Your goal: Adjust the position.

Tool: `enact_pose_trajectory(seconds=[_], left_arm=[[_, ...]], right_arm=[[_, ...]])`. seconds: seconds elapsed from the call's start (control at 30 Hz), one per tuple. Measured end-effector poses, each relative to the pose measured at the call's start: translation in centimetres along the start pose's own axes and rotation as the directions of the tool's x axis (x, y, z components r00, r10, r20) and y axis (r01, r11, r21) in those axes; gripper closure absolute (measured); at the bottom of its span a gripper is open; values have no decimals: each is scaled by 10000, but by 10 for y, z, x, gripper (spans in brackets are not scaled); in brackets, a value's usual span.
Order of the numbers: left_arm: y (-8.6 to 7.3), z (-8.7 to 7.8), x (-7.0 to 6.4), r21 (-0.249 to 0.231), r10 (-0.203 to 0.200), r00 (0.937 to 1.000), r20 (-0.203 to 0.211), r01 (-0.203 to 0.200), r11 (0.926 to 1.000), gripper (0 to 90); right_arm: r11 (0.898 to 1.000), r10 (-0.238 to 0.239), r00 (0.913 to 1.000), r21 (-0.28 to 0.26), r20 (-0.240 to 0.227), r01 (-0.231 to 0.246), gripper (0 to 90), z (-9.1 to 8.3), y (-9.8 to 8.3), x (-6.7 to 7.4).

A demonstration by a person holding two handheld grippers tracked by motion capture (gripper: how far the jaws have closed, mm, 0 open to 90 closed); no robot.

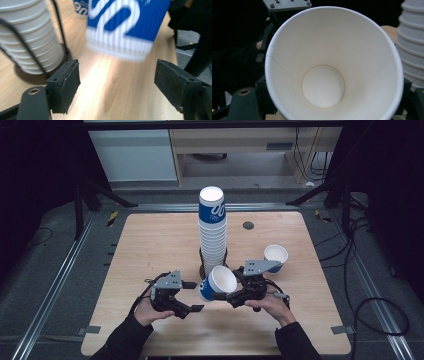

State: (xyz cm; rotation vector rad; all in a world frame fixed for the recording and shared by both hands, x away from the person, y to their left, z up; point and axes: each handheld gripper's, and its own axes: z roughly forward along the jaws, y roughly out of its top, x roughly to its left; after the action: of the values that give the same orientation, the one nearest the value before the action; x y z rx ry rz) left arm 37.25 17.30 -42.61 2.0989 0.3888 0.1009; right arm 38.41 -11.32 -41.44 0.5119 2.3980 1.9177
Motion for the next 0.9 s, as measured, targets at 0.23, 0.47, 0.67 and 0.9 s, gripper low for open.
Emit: enact_pose_trajectory(seconds=[0.23,0.47,0.67,0.9], left_arm=[[-4,-11,13,-105,-559,9948,-852,553,9984,185],[-7,-19,23,-332,-1093,9799,-1669,1052,9939,172],[-10,-24,30,-484,-1535,9673,-2020,1466,9880,170],[-13,-29,35,-604,-1829,9547,-2349,1734,9830,171]], right_arm=[[9996,-111,9931,271,1169,80,206,-17,-1,-6],[9982,-53,9781,601,2081,-73,208,-31,-3,-9],[9967,19,9602,772,2793,-245,208,-44,-6,-12],[9936,23,9345,1045,3560,-422,207,-56,-8,-13]])
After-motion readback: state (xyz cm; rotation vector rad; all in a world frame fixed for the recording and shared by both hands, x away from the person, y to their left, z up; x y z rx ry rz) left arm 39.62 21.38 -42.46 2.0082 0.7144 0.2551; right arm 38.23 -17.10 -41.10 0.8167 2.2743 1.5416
